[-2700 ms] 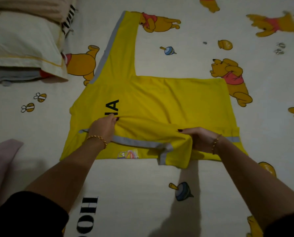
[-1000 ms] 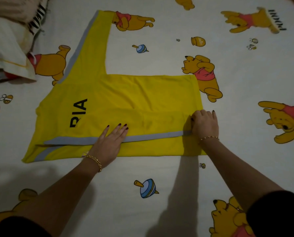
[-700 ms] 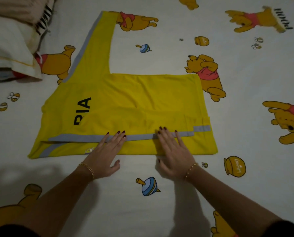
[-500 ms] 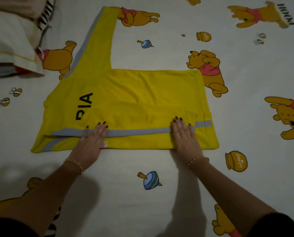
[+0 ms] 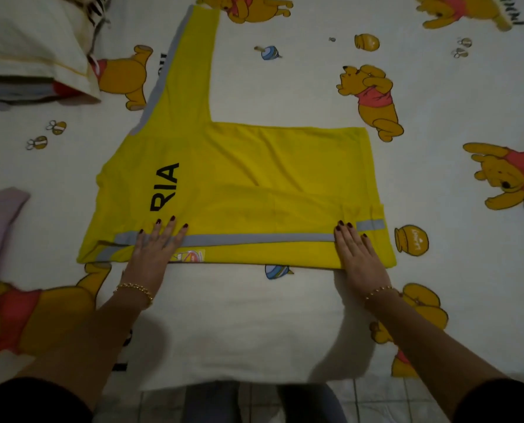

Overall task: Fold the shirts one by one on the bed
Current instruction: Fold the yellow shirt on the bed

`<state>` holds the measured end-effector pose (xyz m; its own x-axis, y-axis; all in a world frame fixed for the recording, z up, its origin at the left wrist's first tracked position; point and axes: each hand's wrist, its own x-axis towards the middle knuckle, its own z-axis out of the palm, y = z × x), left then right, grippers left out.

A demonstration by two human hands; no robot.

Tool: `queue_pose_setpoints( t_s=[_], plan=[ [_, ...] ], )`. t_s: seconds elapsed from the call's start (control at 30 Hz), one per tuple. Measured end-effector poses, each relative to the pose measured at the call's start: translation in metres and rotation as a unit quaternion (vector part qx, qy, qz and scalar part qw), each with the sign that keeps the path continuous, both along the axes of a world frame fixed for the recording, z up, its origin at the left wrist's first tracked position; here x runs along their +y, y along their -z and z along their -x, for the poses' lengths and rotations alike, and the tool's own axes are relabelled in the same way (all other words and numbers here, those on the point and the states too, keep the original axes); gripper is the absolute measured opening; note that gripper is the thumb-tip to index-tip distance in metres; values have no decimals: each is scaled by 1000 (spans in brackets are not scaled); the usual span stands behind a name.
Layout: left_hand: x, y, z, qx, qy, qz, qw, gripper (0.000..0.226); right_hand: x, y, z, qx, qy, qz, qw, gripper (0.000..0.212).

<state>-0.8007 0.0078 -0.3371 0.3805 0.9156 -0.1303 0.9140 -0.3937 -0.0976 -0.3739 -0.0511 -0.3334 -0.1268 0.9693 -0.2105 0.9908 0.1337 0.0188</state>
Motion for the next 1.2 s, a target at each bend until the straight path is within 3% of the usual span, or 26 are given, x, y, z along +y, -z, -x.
queue_pose_setpoints(
  t_s=[0.33,0.47,0.53,0.73,0.87,1.2],
  plan=[
    [-114,-6,11,-38,-35,90,995,121,-99,-18,5,28,2,88,996,67],
    [-113,-19,20,-111,-16,121,986,77,-97,-30,9,54,-7,96,994,82],
    [-108,-28,21,-156,-32,110,981,67,-88,-35,16,64,-5,94,994,81],
    [-57,-46,-8,-205,-31,43,977,49,-34,-33,40,87,6,68,994,79],
    [-6,-43,-31,-220,-25,28,975,40,20,-36,47,98,10,53,994,65],
    [133,-39,-61,-130,1,31,991,59,158,-41,37,95,42,5,995,49]
  ],
)
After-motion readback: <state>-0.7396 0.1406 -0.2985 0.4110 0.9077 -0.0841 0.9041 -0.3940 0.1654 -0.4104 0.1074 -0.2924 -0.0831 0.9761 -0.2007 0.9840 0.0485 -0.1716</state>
